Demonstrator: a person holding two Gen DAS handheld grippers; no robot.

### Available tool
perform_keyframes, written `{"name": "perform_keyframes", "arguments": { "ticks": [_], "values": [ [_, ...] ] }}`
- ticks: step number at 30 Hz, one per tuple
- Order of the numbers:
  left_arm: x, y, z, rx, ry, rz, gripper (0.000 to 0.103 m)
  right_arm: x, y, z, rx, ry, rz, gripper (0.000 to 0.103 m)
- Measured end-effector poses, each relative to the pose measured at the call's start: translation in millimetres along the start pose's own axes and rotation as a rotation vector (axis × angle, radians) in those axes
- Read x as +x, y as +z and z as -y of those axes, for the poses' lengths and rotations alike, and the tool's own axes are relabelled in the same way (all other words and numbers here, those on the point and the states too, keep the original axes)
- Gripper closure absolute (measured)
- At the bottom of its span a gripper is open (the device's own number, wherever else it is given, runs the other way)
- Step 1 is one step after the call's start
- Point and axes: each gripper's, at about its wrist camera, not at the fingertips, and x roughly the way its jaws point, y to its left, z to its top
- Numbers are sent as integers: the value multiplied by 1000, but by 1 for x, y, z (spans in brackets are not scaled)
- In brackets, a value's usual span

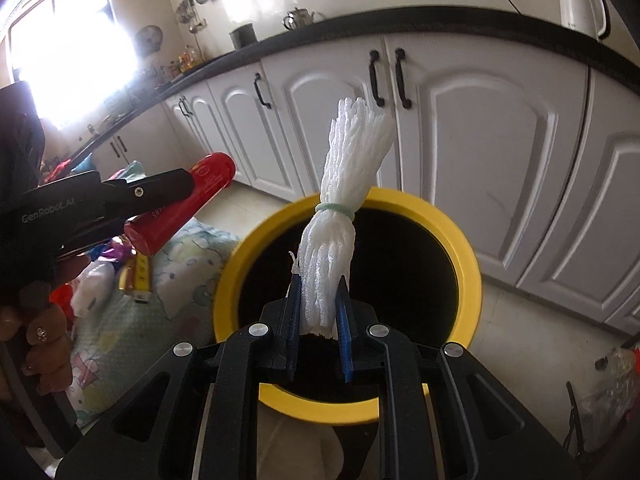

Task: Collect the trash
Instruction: 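Carry the white foam net over the yellow bin with the right gripper and release it, then drop the red candy tube into the bin with the left gripper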

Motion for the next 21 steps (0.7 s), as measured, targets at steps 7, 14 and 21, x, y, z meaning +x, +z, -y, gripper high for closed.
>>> {"name": "perform_keyframes", "arguments": {
  "ticks": [7, 14, 21],
  "values": [
    [18, -3, 3, 9, 18, -39, 74, 9, -5, 6, 19, -3, -33, 85],
    [22, -4, 2, 2, 40, -41, 50, 11, -7, 17, 65, -22, -45, 73],
    [8, -5, -7, -20, 76, -8, 29, 3, -6, 22, 79, -59, -12, 57]
  ]
}}
